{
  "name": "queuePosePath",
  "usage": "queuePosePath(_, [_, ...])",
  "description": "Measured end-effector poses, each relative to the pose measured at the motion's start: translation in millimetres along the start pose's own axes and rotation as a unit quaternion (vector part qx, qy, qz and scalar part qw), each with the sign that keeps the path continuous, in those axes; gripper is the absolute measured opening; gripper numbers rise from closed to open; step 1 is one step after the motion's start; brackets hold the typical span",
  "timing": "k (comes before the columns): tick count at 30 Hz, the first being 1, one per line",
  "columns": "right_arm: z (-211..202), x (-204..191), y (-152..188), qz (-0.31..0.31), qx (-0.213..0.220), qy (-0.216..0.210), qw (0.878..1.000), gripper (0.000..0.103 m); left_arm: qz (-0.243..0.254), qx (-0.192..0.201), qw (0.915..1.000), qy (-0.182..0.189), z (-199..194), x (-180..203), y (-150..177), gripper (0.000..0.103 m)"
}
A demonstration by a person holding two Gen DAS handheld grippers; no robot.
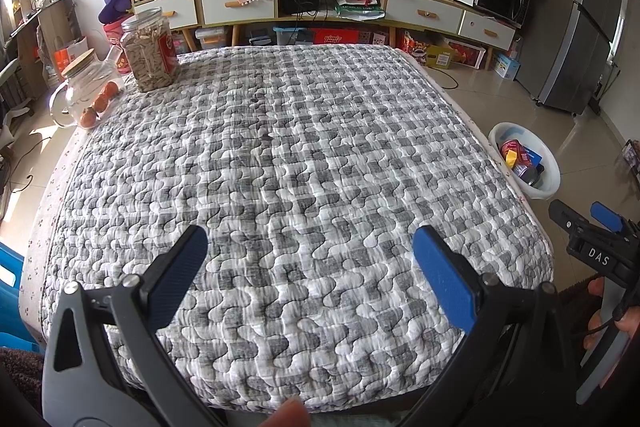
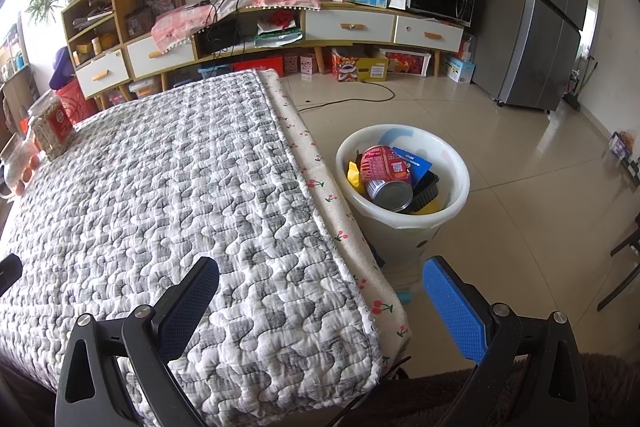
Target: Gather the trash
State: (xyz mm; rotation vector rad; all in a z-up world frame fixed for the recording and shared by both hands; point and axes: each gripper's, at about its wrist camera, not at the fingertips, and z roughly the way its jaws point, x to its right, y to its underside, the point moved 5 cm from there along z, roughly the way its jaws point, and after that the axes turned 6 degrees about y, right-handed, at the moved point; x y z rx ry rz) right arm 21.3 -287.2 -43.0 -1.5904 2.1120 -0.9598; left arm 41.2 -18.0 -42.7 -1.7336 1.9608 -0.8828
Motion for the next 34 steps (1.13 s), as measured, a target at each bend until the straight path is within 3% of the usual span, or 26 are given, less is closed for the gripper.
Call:
queuePosePath(29, [-0.6, 0.9, -0.9, 0.002, 0.003, 0.000, 1.000, 0.103, 0.001, 0.000, 1.0000, 0.000, 0.3, 0.7, 0.4, 0.102])
queuePosePath(34, [-9.7, -1.7, -15.0, 0.001, 0.022, -0.016, 1.000, 0.103, 0.000, -0.002, 1.0000, 0.001, 2.8, -2.4, -2.5, 0.102])
